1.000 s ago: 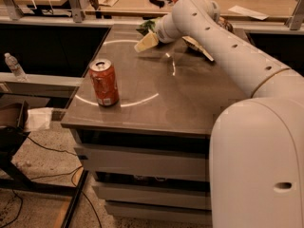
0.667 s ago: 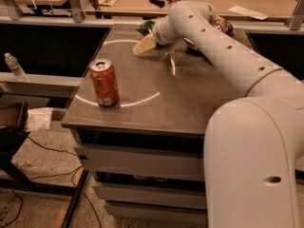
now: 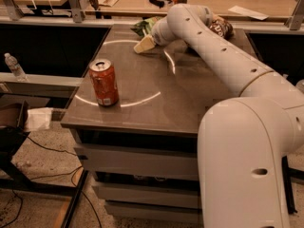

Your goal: Move green jalapeno chip bag near coke can

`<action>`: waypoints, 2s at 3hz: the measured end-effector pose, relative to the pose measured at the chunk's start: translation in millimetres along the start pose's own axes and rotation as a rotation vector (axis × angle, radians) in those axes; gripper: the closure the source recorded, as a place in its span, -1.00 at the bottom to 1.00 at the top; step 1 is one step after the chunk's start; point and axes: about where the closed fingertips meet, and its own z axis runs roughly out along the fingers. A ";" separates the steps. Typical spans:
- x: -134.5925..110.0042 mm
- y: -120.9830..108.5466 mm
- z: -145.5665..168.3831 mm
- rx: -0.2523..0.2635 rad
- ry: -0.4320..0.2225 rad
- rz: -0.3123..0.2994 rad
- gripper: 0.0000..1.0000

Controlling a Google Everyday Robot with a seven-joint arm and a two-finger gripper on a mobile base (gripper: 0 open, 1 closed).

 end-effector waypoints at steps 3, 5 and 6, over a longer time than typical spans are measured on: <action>-8.2 -4.5 -8.1 0.009 -0.056 0.076 1.00; -36.6 7.9 -66.7 -0.107 -0.168 0.163 1.00; -43.8 20.4 -106.1 -0.219 -0.183 0.154 1.00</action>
Offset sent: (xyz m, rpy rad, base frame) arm 0.0005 -0.0181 0.0278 0.2101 -0.0144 -0.1136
